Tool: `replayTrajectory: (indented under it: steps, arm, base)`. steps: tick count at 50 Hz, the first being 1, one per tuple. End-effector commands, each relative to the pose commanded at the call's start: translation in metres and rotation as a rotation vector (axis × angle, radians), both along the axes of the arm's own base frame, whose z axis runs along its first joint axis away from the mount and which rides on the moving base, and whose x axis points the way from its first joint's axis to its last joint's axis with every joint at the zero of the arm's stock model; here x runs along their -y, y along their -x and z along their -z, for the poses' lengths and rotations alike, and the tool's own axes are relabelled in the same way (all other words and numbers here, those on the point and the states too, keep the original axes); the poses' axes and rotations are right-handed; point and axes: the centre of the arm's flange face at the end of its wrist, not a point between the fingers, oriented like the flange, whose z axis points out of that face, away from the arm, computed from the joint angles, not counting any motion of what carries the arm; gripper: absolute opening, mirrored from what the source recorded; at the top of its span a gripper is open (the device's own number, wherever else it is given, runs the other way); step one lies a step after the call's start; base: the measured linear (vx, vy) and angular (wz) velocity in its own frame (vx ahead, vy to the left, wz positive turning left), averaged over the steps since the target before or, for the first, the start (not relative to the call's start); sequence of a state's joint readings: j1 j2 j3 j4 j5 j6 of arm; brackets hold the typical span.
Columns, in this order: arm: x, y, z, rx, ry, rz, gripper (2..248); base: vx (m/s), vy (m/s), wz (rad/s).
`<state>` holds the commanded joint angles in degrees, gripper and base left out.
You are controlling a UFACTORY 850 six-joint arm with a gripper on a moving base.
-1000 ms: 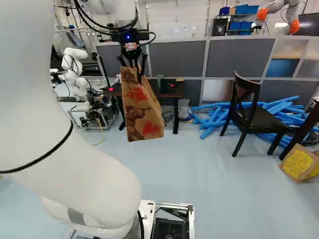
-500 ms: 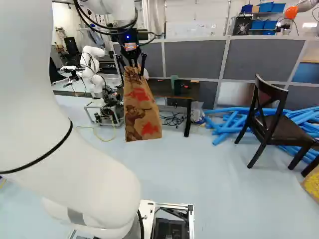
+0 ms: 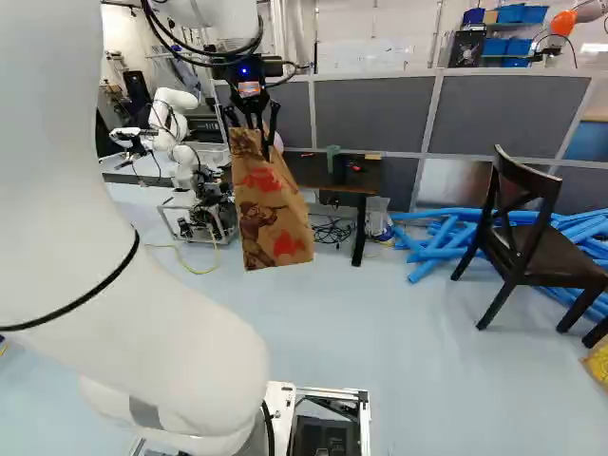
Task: Pick up the bag on the ground and place it on the table
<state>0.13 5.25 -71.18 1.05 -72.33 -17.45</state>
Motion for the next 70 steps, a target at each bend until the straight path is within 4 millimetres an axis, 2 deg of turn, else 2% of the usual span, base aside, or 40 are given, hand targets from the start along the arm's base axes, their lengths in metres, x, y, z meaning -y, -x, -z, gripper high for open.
replayTrajectory:
  steps: [70]
  arm:
    - [0.0, 0.0, 0.0, 0.0, 0.0, 0.0, 21]
  base:
    - [0.121, 0.012, -0.005]
